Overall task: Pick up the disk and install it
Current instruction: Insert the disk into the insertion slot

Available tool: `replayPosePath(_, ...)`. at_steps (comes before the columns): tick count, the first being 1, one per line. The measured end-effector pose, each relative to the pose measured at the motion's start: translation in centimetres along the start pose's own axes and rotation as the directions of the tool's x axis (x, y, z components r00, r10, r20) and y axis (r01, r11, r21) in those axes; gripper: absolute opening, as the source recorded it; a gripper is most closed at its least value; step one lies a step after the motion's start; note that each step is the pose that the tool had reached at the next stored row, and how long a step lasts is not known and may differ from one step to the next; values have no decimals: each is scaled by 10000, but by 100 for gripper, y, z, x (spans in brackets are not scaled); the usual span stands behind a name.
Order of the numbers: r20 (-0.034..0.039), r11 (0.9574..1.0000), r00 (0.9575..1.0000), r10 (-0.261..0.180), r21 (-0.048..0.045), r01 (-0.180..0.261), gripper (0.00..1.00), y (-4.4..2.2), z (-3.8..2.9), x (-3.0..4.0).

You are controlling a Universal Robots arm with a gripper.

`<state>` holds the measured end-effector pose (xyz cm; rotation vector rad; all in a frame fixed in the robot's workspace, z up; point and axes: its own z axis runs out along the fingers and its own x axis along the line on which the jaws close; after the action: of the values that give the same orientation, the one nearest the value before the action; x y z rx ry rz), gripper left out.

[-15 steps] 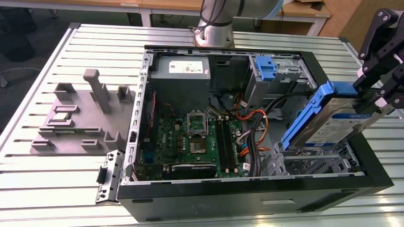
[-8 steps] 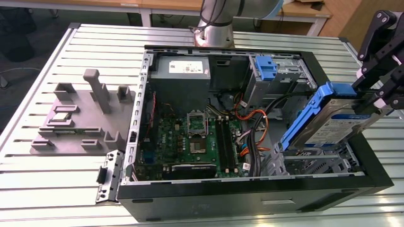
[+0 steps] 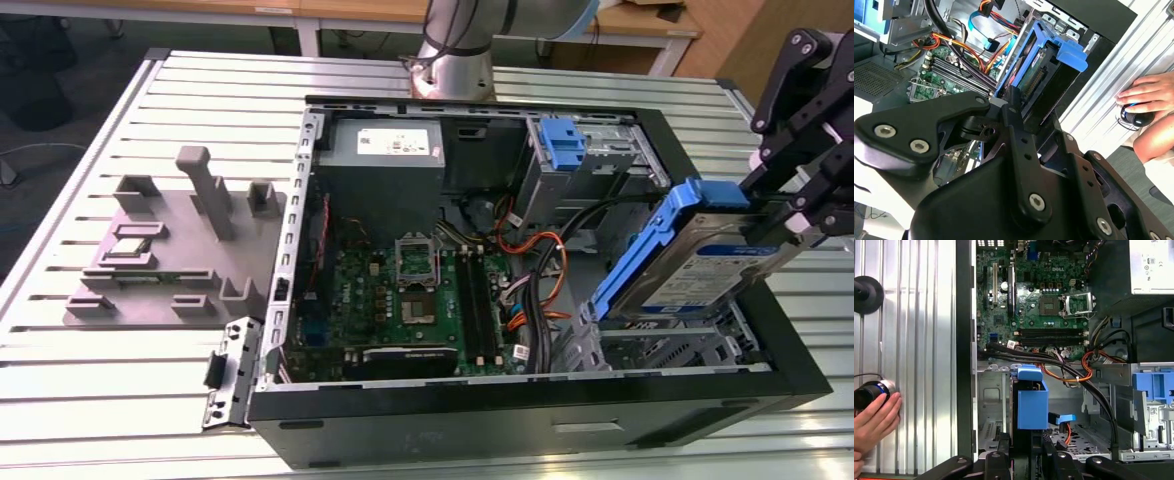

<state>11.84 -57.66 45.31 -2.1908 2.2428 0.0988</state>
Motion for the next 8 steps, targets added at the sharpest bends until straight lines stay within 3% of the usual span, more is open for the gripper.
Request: replayPosePath(8,-2,10000,10000,0,0,0,35,-1,47,2)
